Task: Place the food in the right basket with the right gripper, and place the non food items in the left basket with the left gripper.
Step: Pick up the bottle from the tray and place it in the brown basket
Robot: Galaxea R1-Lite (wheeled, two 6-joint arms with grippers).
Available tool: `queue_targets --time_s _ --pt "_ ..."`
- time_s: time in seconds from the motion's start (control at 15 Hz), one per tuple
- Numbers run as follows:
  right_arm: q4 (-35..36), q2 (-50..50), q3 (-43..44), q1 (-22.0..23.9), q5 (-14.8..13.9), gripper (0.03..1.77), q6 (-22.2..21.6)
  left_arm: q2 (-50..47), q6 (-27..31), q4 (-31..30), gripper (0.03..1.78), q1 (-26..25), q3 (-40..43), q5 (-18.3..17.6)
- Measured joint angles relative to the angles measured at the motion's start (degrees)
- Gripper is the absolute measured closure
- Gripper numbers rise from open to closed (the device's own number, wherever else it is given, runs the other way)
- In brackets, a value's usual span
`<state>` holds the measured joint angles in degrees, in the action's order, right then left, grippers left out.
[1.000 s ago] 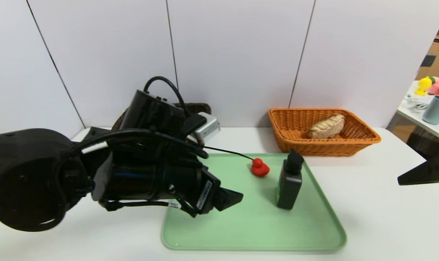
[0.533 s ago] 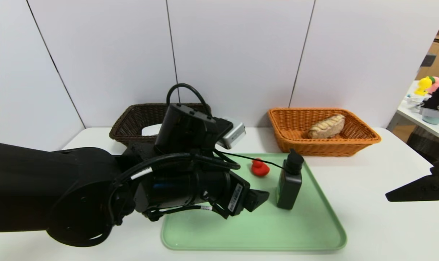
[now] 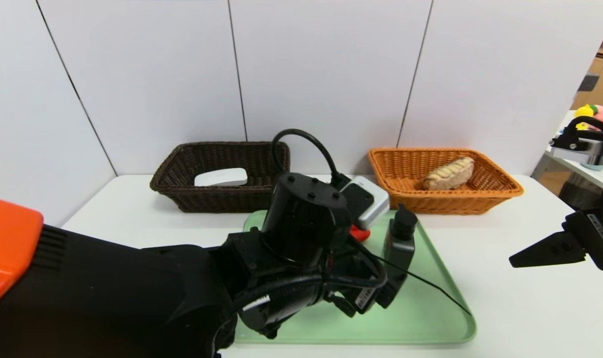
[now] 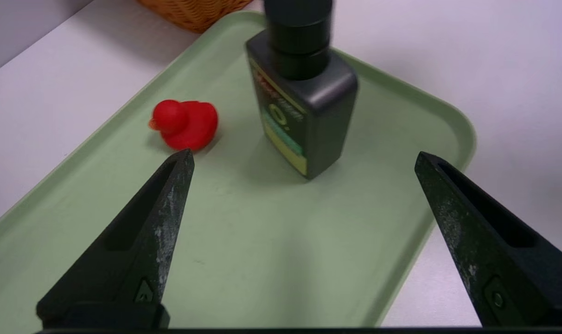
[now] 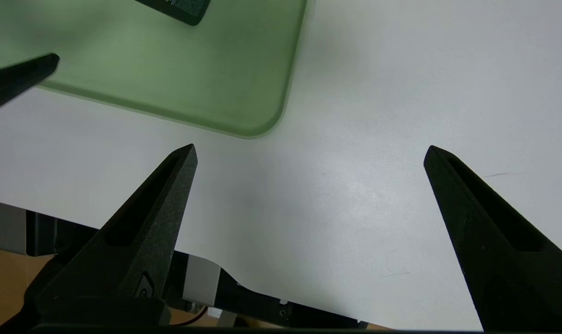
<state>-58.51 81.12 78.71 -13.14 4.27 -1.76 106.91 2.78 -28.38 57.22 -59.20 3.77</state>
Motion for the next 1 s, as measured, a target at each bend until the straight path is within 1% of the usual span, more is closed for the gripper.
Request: queue_targets --time_s 0.07,0.13,0.27,0.4,0.53,0.8,0.93,1.0 --pt "0.00 0.22 0.00 0.05 0.02 0.10 0.00 0.72 0.38 -0.28 0.12 0.85 0.00 0.80" --pt "-0.02 0.37 0.02 0.06 0.00 0.10 0.00 1.60 0.66 -0.45 0.12 1.54 -0.15 2.29" --pt "-0.02 0.61 0.02 0.20 -0.05 0.10 0.00 3.58 0.83 -2.93 0.12 3.11 -0.39 5.63" --pt "-0.02 0.83 -0.02 0.20 -0.02 0.10 0.05 5.08 0.94 -5.02 0.12 4.38 -0.52 7.34" --pt "0.05 1.00 -0.02 0.06 0.22 0.10 0.09 6.35 0.99 -5.16 0.12 5.01 -0.63 9.02" --pt "1.68 0.66 -0.07 -0.09 3.74 0.10 0.33 8.36 0.91 -5.99 0.12 5.51 -0.87 9.59" --pt "3.89 0.44 -0.41 -0.39 3.89 0.10 0.35 9.33 0.99 -7.53 0.12 5.62 -0.91 9.57" --pt "6.27 0.35 -1.01 -0.55 3.74 0.10 0.39 9.81 0.99 -7.64 0.12 5.62 -0.91 9.55"
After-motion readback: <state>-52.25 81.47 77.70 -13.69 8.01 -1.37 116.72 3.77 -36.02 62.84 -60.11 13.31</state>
